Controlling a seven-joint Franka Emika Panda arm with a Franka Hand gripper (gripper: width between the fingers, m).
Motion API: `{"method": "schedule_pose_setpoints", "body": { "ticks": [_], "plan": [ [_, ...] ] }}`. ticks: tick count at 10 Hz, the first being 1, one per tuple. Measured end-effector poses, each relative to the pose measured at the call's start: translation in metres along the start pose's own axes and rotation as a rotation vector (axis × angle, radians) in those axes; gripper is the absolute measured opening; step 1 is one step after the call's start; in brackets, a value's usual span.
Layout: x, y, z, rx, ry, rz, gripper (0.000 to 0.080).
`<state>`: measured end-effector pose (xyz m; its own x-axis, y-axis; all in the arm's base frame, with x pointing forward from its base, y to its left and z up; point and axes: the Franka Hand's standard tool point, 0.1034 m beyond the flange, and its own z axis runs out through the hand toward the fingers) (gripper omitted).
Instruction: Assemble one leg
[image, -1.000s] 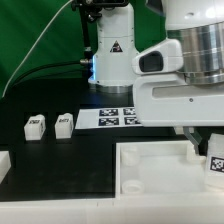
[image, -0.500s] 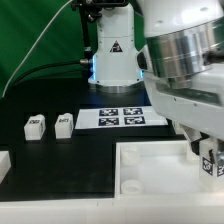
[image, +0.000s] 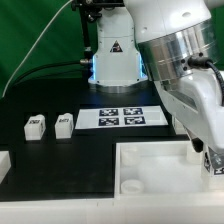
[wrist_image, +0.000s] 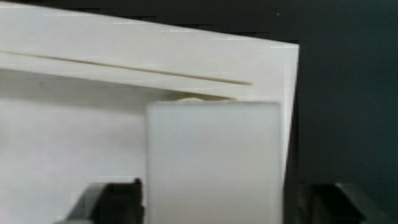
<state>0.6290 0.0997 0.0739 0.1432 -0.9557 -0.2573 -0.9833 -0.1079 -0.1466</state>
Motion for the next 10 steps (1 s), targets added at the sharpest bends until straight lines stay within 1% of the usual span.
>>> {"method": "schedule_pose_setpoints", "body": {
  "ticks": [1, 2, 3, 4, 5, 7, 8, 9, 10],
  "plan": [
    [0.000, 0.000, 0.000, 0.000, 0.000, -0.080, 0.0595],
    [-0.005, 0.001, 0.000, -0.033, 0.022, -0.296, 0.0595],
    [-0.010, -0.001, -0.001, -0.056, 0.042, -0.495, 0.0640],
    [-0.007, -0.001, 0.000, -0.054, 0.039, -0.609, 0.0647],
    [-0.003, -0.001, -0.001, -0.061, 0.040, -0.766, 0.0647],
    [-0.003, -0.001, -0.001, -0.074, 0.036, -1.031, 0.0649],
    [-0.007, -0.001, -0.001, -0.125, 0.052, -1.216, 0.0649],
    [-0.012, -0.003, -0.001, -0.157, 0.071, -1.404, 0.0649],
    [-0.013, -0.002, 0.000, -0.160, 0.069, -1.482, 0.0649]
  ]
}}
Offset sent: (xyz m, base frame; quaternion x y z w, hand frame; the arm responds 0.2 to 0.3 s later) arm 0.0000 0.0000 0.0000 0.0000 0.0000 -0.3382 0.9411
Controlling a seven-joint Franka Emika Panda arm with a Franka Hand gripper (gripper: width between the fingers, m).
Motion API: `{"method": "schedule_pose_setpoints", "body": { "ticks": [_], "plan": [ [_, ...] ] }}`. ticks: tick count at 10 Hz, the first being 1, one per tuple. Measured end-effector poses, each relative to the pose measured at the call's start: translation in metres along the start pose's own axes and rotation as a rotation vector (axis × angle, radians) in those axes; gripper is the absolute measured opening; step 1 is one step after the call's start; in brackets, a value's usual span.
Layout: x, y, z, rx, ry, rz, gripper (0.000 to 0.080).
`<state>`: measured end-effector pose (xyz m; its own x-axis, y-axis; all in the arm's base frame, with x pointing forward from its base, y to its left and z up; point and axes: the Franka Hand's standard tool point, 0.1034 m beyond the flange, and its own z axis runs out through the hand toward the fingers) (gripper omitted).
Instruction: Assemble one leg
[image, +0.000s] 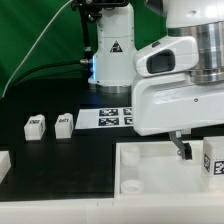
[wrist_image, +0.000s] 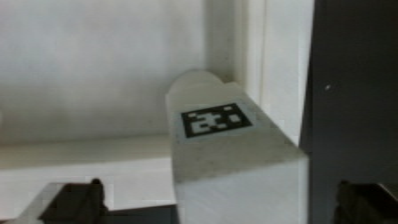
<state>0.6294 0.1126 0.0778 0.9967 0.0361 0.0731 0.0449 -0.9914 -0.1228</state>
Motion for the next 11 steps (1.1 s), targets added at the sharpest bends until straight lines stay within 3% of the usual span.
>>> {"method": "schedule_pose_setpoints", "body": {
  "ticks": [1, 2, 3, 4, 5, 7, 11],
  "plan": [
    [0.0001, 0.0006, -0.0001, 0.002, 0.000, 0.018, 0.0649],
    [0.0001, 0.0009, 0.0000, 0.001, 0.000, 0.018, 0.0505],
    [0.0001, 0.0008, 0.0000, 0.001, 0.000, 0.041, 0.0505],
    [0.0001, 0.0007, 0.0000, 0.002, 0.000, 0.064, 0.0364],
    [0.0001, 0.0012, 0.0000, 0.003, 0.000, 0.140, 0.0292],
    [0.0004, 0.0037, -0.0001, 0.004, 0.001, 0.430, 0.0292],
    [-0.0036, 0.0049, 0.0012, 0.032, -0.022, 1.113, 0.0294]
  ]
}}
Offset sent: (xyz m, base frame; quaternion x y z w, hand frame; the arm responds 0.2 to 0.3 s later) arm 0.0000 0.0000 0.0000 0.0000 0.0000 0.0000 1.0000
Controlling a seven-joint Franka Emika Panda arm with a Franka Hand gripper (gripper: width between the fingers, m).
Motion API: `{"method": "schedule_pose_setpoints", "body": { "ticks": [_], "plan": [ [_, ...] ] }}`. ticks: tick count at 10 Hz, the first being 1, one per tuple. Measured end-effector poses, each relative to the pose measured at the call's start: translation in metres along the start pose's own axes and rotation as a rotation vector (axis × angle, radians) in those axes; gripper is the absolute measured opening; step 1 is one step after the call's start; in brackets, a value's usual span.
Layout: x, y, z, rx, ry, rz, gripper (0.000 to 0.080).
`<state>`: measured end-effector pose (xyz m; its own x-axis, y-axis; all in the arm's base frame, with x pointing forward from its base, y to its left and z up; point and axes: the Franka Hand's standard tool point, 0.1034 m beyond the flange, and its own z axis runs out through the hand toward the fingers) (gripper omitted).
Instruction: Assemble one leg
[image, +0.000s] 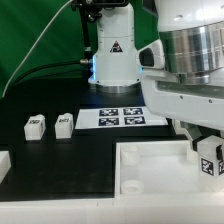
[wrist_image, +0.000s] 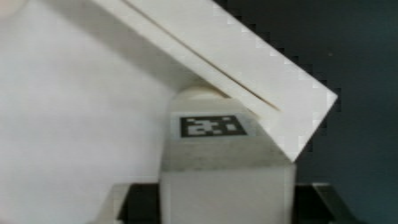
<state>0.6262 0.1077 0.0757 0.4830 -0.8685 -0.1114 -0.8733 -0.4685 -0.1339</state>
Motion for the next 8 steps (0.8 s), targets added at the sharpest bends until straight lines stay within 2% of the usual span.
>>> {"method": "schedule_pose_setpoints", "body": {
  "ticks": [1, 3, 4, 5, 6, 7, 8],
  "plan": [
    [-0.0019, 0.0005, 0.0006, 0.004, -0.016, 0.233, 0.0294],
    [-0.0052, -0.0010, 0.0011, 0.030, -0.048, 0.565, 0.0294],
    [-0.0054, -0.0014, 0.0013, 0.046, -0.056, 0.692, 0.0294],
    [-0.0056, -0.0014, 0.0013, 0.046, -0.055, 0.636, 0.0294],
    [-0.0060, -0.0011, 0.0023, 0.046, -0.055, 0.608, 0.0449],
    [-0.0064, -0.0011, 0.0026, 0.046, -0.055, 0.607, 0.0449],
    [-0.0068, -0.0017, 0.0024, 0.044, -0.048, 0.540, 0.0573]
  ]
}}
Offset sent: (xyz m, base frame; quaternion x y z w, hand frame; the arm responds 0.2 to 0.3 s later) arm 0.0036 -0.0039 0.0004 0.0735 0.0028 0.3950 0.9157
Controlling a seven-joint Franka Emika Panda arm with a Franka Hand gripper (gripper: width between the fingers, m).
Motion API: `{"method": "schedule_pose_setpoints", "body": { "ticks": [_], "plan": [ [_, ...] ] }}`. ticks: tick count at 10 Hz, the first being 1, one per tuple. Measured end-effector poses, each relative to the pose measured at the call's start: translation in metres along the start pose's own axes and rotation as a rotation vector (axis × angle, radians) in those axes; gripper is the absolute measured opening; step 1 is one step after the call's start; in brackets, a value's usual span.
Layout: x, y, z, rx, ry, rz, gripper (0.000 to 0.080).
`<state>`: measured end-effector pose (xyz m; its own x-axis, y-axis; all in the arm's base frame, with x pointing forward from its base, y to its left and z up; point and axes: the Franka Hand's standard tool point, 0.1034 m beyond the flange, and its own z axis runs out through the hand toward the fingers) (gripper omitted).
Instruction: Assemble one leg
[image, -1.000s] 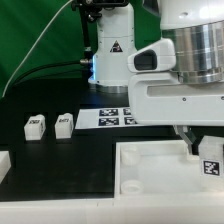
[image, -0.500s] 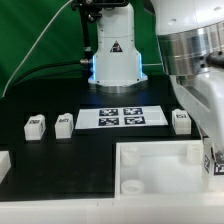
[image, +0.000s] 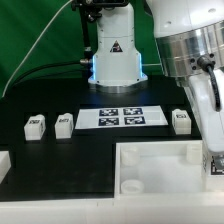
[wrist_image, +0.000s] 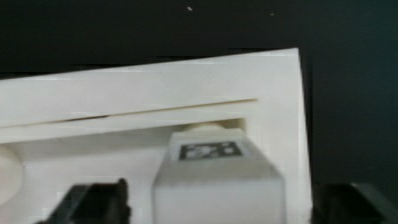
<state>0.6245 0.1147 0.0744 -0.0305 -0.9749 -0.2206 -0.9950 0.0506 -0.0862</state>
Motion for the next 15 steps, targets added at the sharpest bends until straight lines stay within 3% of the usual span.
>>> {"method": "schedule_pose_setpoints", "body": {
  "ticks": [1, 2, 5, 6, 7, 8, 9, 10, 11, 12, 13, 14, 15],
  "plan": [
    [-0.003, -0.001, -0.001, -0.014, 0.024, -0.309, 0.0573],
    [-0.005, -0.001, -0.001, -0.023, 0.023, -0.461, 0.0636],
    [-0.001, -0.001, 0.000, -0.031, 0.025, -0.815, 0.0645],
    [-0.002, 0.001, 0.000, -0.056, 0.038, -0.982, 0.0649],
    [-0.007, 0.003, 0.001, -0.112, 0.071, -1.238, 0.0649],
    [-0.014, 0.003, 0.001, -0.151, 0.089, -1.438, 0.0649],
    [-0.016, 0.004, 0.002, -0.160, 0.082, -1.542, 0.0649],
    [-0.016, 0.004, 0.002, -0.155, 0.080, -1.522, 0.0649],
    [-0.016, 0.004, 0.002, -0.151, 0.083, -1.471, 0.0547],
    [-0.016, 0.004, 0.002, -0.146, 0.084, -1.407, 0.0547],
    [-0.012, 0.004, 0.001, -0.140, 0.095, -1.280, 0.0364],
    [-0.011, 0.004, 0.001, -0.132, 0.105, -1.143, 0.0310],
    [-0.011, 0.004, 0.001, -0.122, 0.107, -1.018, 0.0310]
  ]
}}
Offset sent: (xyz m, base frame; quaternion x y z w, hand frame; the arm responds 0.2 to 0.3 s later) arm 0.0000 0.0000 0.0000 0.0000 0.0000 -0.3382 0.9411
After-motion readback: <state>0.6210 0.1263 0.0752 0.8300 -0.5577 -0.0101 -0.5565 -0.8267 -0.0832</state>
